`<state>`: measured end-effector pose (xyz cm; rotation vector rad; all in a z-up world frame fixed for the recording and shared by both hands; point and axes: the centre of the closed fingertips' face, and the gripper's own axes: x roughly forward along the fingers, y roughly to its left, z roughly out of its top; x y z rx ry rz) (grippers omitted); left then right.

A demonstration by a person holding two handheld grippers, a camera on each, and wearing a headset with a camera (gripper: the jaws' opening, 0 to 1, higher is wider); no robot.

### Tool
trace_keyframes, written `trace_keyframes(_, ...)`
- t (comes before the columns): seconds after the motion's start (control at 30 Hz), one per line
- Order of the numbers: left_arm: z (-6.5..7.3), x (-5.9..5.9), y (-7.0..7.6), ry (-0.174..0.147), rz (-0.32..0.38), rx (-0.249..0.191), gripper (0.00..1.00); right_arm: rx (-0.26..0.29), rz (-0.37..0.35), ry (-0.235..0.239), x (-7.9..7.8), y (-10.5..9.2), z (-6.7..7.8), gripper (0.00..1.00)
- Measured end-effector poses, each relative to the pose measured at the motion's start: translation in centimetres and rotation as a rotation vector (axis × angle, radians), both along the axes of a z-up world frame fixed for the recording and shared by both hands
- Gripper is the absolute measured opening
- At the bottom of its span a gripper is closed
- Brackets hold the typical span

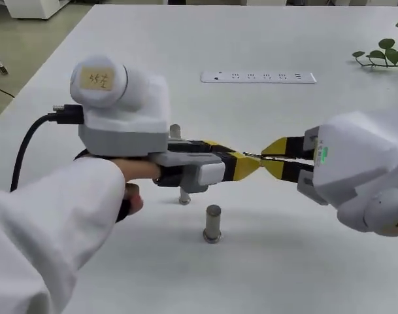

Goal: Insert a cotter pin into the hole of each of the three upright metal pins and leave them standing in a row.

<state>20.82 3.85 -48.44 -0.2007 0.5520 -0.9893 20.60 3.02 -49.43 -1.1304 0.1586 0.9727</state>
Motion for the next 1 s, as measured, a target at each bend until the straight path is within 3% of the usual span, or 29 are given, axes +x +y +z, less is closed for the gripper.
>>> trace_keyframes(0.27,-0.68,0.2,-0.42,0.012,-0.005,0.005,0.16,-0.007,-0.014,-0.001,-0.06,-0.12,-0.14,0.0)
trace_keyframes(0.77,-0.63,0.3,-0.48,0.02,-0.003,-0.004,0.09,-0.037,0.003,-0.015,-0.45,0.43,-0.38,0.0)
trace_keyframes(1.0,-0.87,0.27,-0.44,0.041,-0.01,-0.009,0.03,-0.038,0.015,-0.027,-0.48,0.62,-0.06,0.0)
